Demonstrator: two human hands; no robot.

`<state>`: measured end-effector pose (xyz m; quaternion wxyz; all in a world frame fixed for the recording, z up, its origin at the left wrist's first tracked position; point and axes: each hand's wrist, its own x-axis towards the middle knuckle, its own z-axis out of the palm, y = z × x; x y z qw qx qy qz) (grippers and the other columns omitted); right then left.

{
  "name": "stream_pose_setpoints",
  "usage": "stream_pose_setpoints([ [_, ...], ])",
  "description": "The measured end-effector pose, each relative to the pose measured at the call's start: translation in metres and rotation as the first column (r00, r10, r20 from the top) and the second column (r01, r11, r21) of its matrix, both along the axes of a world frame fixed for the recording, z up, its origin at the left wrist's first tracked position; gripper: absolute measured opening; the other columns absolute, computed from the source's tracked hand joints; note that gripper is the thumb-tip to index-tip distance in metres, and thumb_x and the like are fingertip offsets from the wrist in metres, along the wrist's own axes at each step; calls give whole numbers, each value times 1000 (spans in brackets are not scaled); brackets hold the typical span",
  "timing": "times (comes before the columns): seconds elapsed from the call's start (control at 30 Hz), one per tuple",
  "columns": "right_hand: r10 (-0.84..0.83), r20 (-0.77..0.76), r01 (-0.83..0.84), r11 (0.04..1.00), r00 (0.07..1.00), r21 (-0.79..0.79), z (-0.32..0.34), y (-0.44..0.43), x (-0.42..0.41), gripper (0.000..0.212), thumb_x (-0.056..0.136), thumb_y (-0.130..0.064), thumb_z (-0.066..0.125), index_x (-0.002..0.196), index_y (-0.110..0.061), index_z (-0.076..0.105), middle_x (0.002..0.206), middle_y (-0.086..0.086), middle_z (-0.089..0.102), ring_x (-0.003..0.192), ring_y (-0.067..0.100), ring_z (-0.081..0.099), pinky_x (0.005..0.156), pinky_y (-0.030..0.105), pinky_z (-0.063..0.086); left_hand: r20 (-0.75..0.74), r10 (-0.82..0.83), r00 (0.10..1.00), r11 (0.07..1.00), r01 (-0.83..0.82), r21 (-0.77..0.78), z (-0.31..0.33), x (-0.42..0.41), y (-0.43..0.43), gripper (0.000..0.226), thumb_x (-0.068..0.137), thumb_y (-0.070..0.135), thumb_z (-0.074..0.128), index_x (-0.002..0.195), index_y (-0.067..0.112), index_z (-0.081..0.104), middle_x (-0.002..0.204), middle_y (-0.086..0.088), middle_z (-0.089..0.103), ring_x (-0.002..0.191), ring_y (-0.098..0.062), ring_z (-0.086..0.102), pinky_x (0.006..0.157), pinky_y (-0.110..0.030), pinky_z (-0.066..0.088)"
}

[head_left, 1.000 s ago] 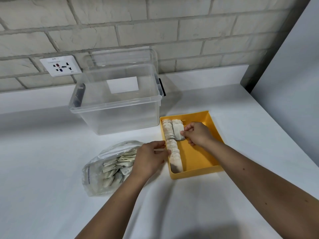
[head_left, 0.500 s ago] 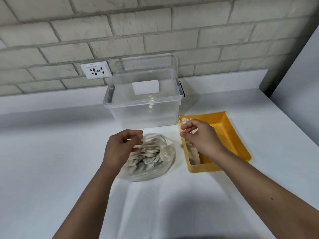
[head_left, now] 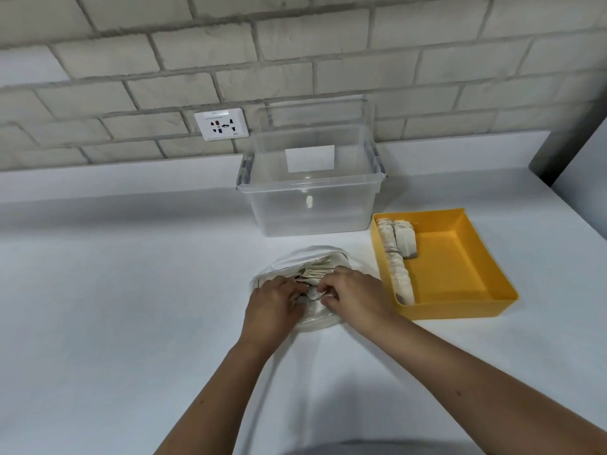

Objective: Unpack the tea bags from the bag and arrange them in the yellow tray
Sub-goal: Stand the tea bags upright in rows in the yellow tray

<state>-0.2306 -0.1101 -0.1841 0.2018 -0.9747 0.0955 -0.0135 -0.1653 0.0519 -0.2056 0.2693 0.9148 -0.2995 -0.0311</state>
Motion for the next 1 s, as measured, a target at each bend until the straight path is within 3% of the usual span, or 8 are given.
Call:
stream_pose_setpoints([
  [0.13, 7, 25, -7, 1000, 1000, 18, 1, 1, 5, 15, 89, -39, 62, 101, -34, 69, 104, -10, 58, 99, 16, 61, 69, 26, 40, -69, 3, 998, 998, -7, -59, -2, 3, 2, 31, 81, 28, 73, 111, 36, 73, 106, 9, 68, 101, -14, 62, 86, -36, 49],
  [0.23, 45, 82, -53, 994, 996, 98, 8, -1, 6, 11, 86, -41, 65, 92, -33, 69, 91, -15, 50, 92, 10, 58, 68, 28, 43, -128, -14, 992, 990, -5, -143, 2, 3, 4, 22, 82, 30, 76, 100, 42, 74, 102, 16, 61, 100, -7, 59, 85, -29, 47],
  [0.27, 48, 100, -59, 992, 994, 115, 12, -2, 7, 10, 86, -41, 67, 91, -32, 69, 90, -15, 51, 91, 9, 57, 69, 28, 44, -147, -10, 989, 986, -15, -165, 2, 3, 4, 14, 82, 30, 76, 89, 41, 73, 101, 15, 61, 98, -8, 60, 83, -28, 48],
  [0.33, 26, 142, -52, 981, 990, 187, 20, -4, 13, 8, 85, -38, 69, 87, -31, 69, 91, -14, 59, 88, 8, 58, 72, 29, 46, -174, 15, 985, 974, -53, -219, 3, 3, 5, 21, 84, 30, 76, 72, 40, 63, 96, 12, 63, 92, -7, 60, 79, -27, 47],
  [0.47, -80, 212, 7, 946, 974, 325, 21, -8, 22, 8, 90, -27, 64, 89, -23, 70, 90, -11, 70, 81, 8, 62, 77, 31, 50, -342, 81, 936, 914, -207, -348, 14, 6, 10, 10, 87, 29, 74, 79, 24, 74, 79, 8, 72, 74, -5, 63, 70, -23, 47],
  [0.67, -23, 50, 14, 985, 999, 174, 1, -5, 20, 17, 82, -28, 72, 98, -25, 68, 95, -11, 63, 91, 11, 61, 75, 28, 50, -671, 20, 742, 728, -471, -499, 20, 6, 21, 9, 87, 8, 73, 95, 8, 68, 80, -20, 71, 79, -27, 70, 89, -47, 55],
  [0.83, 35, 49, -31, 997, 998, -71, -5, 3, 26, 29, 83, -42, 65, 110, -31, 63, 116, -10, 57, 106, 14, 57, 68, 26, 38, -771, -94, 630, 627, -564, -537, 26, 2, 21, 29, 89, -3, 65, 114, 12, 66, 95, -18, 76, 85, -32, 74, 78, -34, 61],
  [1.0, -5, 105, 2, 1000, 995, 23, -7, -4, 26, 16, 87, -39, 62, 99, -29, 68, 105, -9, 57, 99, 13, 57, 67, 26, 39, -801, -107, 589, 549, -637, -542, 35, -2, 20, 15, 95, 19, 64, 105, 8, 70, 99, -14, 75, 91, -37, 74, 74, -35, 62],
])
